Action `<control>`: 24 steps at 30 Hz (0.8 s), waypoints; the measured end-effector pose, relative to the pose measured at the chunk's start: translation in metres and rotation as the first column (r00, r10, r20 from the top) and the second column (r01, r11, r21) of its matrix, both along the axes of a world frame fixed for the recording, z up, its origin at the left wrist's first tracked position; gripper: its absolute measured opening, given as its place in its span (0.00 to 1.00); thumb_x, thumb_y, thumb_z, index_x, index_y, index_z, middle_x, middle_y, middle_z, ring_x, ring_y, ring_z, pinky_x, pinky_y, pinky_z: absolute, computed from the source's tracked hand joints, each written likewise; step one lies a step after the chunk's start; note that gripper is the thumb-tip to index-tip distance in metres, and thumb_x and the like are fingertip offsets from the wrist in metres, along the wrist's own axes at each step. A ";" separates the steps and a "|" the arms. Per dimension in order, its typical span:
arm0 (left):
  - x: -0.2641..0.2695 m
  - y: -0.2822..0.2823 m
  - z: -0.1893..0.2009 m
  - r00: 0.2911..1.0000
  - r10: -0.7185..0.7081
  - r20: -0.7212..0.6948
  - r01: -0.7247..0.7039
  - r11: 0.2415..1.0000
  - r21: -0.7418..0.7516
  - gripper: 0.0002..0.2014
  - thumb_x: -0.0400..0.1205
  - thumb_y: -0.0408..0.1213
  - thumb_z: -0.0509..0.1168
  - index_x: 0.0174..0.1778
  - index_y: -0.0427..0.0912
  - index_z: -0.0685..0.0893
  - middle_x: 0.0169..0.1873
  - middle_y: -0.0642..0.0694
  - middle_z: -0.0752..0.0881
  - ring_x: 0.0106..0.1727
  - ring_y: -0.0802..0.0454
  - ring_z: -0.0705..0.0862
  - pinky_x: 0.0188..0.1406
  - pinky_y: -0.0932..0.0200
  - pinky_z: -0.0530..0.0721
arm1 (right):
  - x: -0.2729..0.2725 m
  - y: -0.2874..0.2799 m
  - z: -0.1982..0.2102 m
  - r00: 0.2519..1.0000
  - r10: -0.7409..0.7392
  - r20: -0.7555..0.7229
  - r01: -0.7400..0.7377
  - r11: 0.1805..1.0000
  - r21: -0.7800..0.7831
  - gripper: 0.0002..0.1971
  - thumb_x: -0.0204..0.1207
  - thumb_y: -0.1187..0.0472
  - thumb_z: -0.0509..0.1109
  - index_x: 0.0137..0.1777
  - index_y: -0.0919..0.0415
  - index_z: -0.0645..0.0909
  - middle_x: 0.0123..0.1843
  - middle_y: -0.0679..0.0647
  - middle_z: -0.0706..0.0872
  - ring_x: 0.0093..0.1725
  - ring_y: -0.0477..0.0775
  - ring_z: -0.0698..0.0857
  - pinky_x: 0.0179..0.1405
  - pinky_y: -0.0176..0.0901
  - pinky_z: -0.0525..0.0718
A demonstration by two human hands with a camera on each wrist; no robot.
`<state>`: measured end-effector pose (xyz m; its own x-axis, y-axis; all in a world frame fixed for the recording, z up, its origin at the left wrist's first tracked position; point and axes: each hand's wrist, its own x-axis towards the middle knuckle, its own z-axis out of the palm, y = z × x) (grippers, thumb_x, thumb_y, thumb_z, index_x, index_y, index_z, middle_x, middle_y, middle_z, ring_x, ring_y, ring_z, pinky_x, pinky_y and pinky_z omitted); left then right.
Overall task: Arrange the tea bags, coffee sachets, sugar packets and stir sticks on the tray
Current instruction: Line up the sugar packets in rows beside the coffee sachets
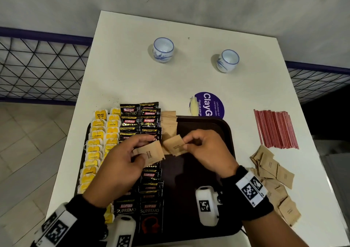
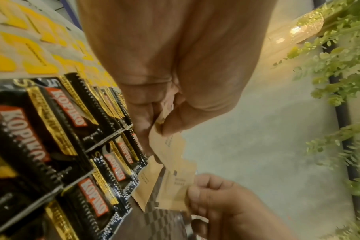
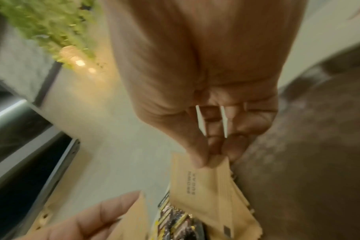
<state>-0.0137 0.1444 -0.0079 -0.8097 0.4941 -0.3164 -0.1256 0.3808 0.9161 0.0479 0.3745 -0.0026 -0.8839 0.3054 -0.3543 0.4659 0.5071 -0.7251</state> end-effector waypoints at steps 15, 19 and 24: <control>0.003 -0.011 -0.008 0.999 0.045 0.026 -0.045 0.999 0.027 0.25 0.82 0.19 0.66 0.59 0.58 0.88 0.54 0.68 0.89 0.55 0.66 0.88 0.47 0.69 0.87 | -0.009 -0.013 -0.025 0.960 -0.141 0.241 0.188 0.964 -0.185 0.05 0.72 0.69 0.79 0.40 0.62 0.85 0.28 0.58 0.88 0.29 0.54 0.85 0.29 0.45 0.82; 0.003 -0.010 -0.009 0.998 0.058 0.034 -0.059 0.998 0.025 0.25 0.82 0.19 0.67 0.59 0.58 0.88 0.53 0.65 0.90 0.54 0.65 0.89 0.49 0.65 0.89 | -0.012 -0.018 -0.026 0.949 -0.170 0.266 0.220 0.961 -0.170 0.06 0.71 0.68 0.79 0.39 0.62 0.84 0.29 0.61 0.89 0.27 0.55 0.85 0.30 0.47 0.84; 0.005 -0.009 -0.010 0.997 0.060 0.039 -0.061 0.998 0.023 0.24 0.82 0.19 0.66 0.59 0.57 0.88 0.55 0.59 0.91 0.53 0.62 0.89 0.49 0.64 0.89 | -0.013 -0.022 -0.027 0.941 -0.191 0.280 0.235 0.963 -0.133 0.05 0.71 0.71 0.72 0.40 0.61 0.83 0.29 0.61 0.90 0.27 0.56 0.87 0.34 0.53 0.90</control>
